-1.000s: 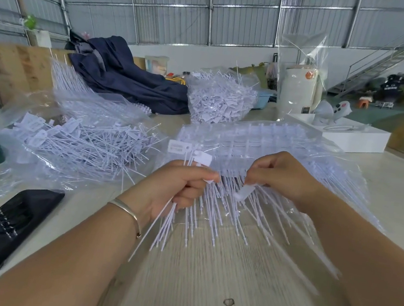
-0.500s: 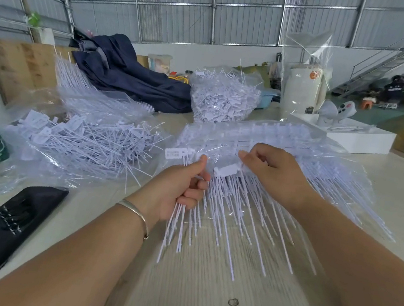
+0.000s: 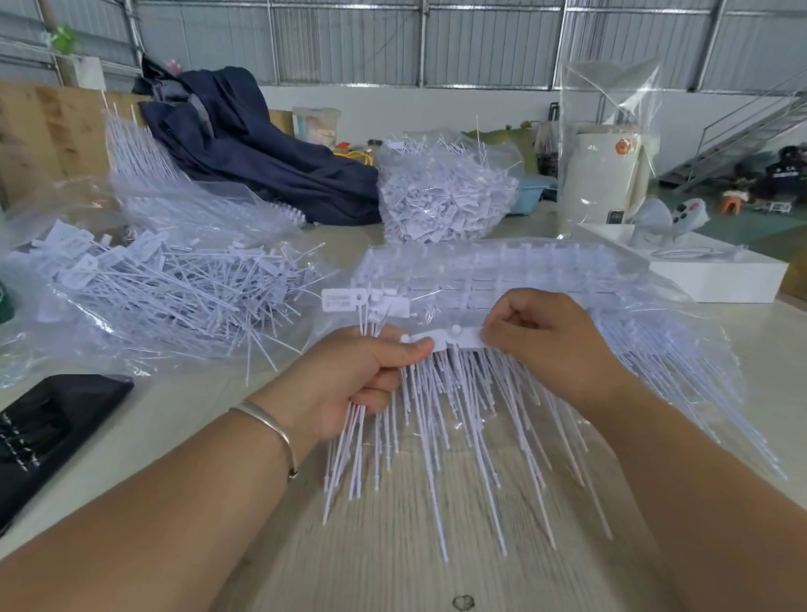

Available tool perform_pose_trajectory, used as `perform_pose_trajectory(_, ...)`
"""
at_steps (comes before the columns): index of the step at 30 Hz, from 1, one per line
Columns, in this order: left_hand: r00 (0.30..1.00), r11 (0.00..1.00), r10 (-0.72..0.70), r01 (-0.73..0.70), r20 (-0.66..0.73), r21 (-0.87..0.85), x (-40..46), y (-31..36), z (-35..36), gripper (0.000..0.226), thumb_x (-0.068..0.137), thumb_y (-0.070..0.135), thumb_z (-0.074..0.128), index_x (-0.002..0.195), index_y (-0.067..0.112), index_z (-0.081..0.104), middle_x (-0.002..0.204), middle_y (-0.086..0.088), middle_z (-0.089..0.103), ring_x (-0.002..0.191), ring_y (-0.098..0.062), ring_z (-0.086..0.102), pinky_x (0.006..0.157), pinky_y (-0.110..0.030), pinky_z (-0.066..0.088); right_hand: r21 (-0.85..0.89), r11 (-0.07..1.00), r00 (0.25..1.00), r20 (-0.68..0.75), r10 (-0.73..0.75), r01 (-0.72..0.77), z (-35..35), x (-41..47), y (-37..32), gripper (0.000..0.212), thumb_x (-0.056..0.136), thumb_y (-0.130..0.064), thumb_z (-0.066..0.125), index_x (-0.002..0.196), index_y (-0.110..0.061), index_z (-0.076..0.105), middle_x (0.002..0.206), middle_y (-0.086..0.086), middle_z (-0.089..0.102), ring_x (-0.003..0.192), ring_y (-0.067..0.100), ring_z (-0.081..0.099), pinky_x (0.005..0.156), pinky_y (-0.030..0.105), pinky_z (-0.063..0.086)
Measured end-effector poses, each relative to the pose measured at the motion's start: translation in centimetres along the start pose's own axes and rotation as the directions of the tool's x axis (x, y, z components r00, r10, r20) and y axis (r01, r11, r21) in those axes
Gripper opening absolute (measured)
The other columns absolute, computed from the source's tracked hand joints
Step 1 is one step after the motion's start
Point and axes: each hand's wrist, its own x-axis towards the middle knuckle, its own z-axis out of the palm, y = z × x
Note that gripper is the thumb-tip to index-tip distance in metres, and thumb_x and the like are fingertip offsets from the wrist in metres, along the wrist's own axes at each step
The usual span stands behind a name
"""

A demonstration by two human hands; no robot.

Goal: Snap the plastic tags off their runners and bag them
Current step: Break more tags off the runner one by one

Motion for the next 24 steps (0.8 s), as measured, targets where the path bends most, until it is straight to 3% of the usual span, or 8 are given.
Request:
perform_pose_trajectory(2,1.000,1.000,-0.016,0.016,0.020,-0.010,-0.1,0.2,0.0,0.014,0.088,0.011,0.069,0.096,0.013,0.058,0.044,0.015,0.042,0.037,-0.002,0.022,0.033,-0.013,0.015,0.132,0.991,0.999,0.043,0.015,-0.020,-0.4,-0.1,-0.2,0.005,0.083,-0.012,0.071,0.078,-0.011,0.069,0.060,-0.007,0.057,0.059,0.006,0.052,0.071,0.024,0.041)
perform_pose_trajectory(6,0.985,0.975,-0.052,0.086,0.164,-0.205,-0.5,0.4,0.2,0.017,0.085,0.012,0.068,0.074,0.020,0.057,0.051,0.011,0.035,0.037,-0.003,0.021,0.033,-0.012,0.013,0.285,0.959,0.993,0.112,-0.047,0.013,-0.7,-0.4,-0.9,0.019,0.077,-0.018,0.078,0.083,-0.003,0.068,0.071,0.014,0.052,0.067,0.019,0.044,0.067,0.024,0.037)
perform_pose_trajectory(10,0.925,0.926,0.026,0.120,0.378,-0.358,-1.2,0.6,1.0,0.021,0.081,0.016,0.072,0.064,0.021,0.059,0.059,0.009,0.025,0.036,-0.003,0.023,0.031,-0.012,0.016,0.432,0.902,0.973,0.207,-0.102,0.002,-1.1,-0.6,-2.2,0.025,0.067,-0.030,0.073,0.078,-0.011,0.061,0.068,0.007,0.054,0.066,0.014,0.047,0.069,0.025,0.036)
perform_pose_trajectory(12,0.883,0.929,0.080,0.102,0.463,-0.355,-1.6,0.7,1.5,0.022,0.082,0.020,0.065,0.060,0.023,0.066,0.055,0.011,0.026,0.035,-0.003,0.024,0.030,-0.014,0.016,0.503,0.864,0.946,0.294,-0.137,-0.032,-0.7,-0.8,-2.5,0.025,0.071,-0.028,0.069,0.084,-0.010,0.058,0.080,0.015,0.051,0.075,0.022,0.042,0.073,0.033,0.030)
perform_pose_trajectory(16,0.864,0.928,0.121,0.076,0.489,-0.365,-1.7,0.9,1.5,0.003,0.070,0.023,0.072,0.067,0.023,0.072,0.057,0.011,0.033,0.034,-0.002,0.028,0.030,-0.012,0.016,0.532,0.846,0.937,0.314,-0.156,-0.037,-0.3,-0.9,-3.0,0.032,0.073,-0.027,0.066,0.094,-0.004,0.057,0.082,0.014,0.050,0.070,0.016,0.043,0.067,0.025,0.032)
perform_pose_trajectory(19,0.886,0.911,0.130,0.071,0.444,-0.407,-1.3,0.6,1.2,0.006,0.076,0.019,0.071,0.070,0.019,0.072,0.072,0.006,0.047,0.036,-0.001,0.029,0.031,-0.010,0.017,0.524,0.851,0.963,0.218,-0.156,0.019,-0.5,-0.9,-3.2,0.025,0.068,-0.028,0.071,0.082,-0.010,0.062,0.066,-0.006,0.062,0.060,0.004,0.052,0.062,0.013,0.042)
perform_pose_trajectory(22,0.933,0.910,0.108,0.047,0.345,-0.411,-1.0,0.6,1.0,0.007,0.079,0.017,0.067,0.072,0.014,0.067,0.080,0.001,0.060,0.036,-0.001,0.029,0.031,-0.010,0.017,0.452,0.875,0.984,-0.043,-0.173,0.173,-0.8,-0.7,-3.2,0.022,0.062,-0.026,0.080,0.073,-0.012,0.067,0.066,-0.007,0.067,0.063,0.005,0.058,0.067,0.013,0.046)
perform_pose_trajectory(24,0.954,0.938,0.092,0.014,0.286,-0.347,-1.0,0.7,1.0,0.010,0.077,0.017,0.068,0.079,0.012,0.060,0.079,0.001,0.064,0.036,-0.001,0.028,0.032,-0.011,0.016,0.293,0.926,0.964,-0.188,-0.188,0.238,-1.3,-0.4,-3.0,0.020,0.066,-0.024,0.086,0.069,-0.012,0.069,0.066,-0.004,0.067,0.064,0.005,0.057,0.067,0.014,0.044)
